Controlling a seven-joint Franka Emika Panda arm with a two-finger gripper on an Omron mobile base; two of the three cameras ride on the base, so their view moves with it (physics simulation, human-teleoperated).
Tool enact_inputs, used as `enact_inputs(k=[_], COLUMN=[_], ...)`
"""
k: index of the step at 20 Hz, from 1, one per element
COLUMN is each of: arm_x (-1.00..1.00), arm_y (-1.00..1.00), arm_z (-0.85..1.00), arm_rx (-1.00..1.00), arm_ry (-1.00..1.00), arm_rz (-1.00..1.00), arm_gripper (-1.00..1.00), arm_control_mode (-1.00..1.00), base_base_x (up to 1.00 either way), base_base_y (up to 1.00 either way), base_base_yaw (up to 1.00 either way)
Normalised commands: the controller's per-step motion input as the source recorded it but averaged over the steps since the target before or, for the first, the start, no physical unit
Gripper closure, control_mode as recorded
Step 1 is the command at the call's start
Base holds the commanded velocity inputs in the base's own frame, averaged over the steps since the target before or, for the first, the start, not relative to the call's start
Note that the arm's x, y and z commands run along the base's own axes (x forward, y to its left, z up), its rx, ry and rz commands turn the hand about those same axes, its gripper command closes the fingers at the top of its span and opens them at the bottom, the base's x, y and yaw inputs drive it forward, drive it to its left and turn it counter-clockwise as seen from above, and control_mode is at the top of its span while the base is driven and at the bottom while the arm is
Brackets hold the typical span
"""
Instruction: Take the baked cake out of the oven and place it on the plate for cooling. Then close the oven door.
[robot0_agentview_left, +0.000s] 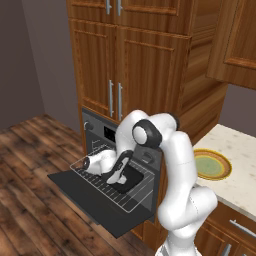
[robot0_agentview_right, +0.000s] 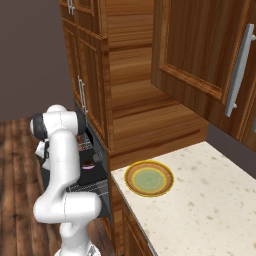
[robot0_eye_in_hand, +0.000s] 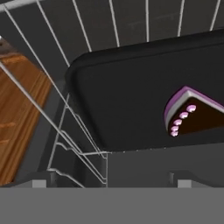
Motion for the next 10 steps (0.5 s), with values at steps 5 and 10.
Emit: enact_inputs(k=[5,10], arm_x=[0.27,0.16], arm_y=[0.00,0.06], arm_z=[-0.09,-0.41], arm_rx=[0.00,0.00], arm_ry=[0.00,0.00], arm_rz=[0.00,0.00], arm_gripper=[-1.00,-1.00], arm_control_mode=[-1.00,-1.00], base_base_x=[0.00,0.00], base_base_y=[0.00,0.00], base_base_yaw=[0.00,0.00])
